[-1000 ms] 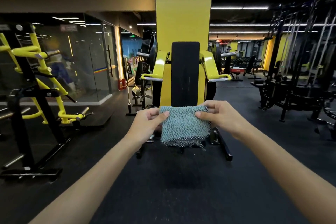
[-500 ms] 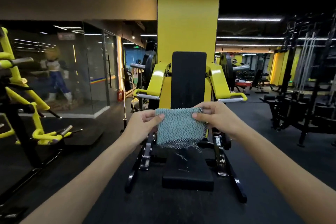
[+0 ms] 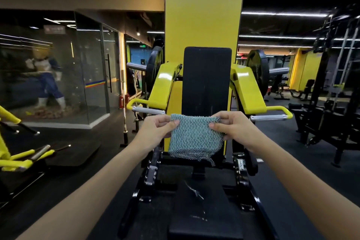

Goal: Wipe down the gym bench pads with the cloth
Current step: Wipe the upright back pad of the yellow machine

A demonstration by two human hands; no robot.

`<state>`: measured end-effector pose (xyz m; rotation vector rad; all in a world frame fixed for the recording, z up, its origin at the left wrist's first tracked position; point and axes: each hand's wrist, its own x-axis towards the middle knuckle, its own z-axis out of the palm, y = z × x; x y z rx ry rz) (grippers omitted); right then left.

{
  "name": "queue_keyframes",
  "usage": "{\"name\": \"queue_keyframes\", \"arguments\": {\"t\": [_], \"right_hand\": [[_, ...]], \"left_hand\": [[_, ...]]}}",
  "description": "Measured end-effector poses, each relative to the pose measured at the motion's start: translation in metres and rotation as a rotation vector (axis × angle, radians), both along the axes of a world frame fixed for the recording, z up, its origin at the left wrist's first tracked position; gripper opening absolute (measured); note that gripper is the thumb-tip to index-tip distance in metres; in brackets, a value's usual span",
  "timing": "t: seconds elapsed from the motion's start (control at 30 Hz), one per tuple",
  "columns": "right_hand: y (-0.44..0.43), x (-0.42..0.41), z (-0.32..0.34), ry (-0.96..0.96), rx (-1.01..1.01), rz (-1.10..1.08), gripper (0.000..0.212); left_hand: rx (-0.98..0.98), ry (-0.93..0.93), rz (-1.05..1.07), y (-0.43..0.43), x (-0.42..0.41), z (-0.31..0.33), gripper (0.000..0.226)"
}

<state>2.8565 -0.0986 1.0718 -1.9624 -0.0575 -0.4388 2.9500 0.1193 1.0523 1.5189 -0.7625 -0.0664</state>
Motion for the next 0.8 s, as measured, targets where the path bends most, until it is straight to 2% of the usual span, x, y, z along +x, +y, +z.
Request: {"name": "queue_keyframes", "arguments": {"t": [0.3, 0.6, 0.8], "right_hand": [[-0.075, 0.179, 0.012, -0.024, 0.027, -0.058, 0.008], [-0.166, 0.314, 0.023, -0.059, 0.008, -0.048, 0.008], [-0.225, 0.398, 0.058, -0.122, -0.053, -0.005, 0.008]], "left_hand": [[0.016, -0.018, -0.028, -0.085, 0.192, 0.021, 0.01], [0.068, -0.096, 0.035, -0.171, 0.33, 0.025, 0.01], [0.037, -0.15, 0.101, -0.226, 0.402, 0.057, 0.009]]}}
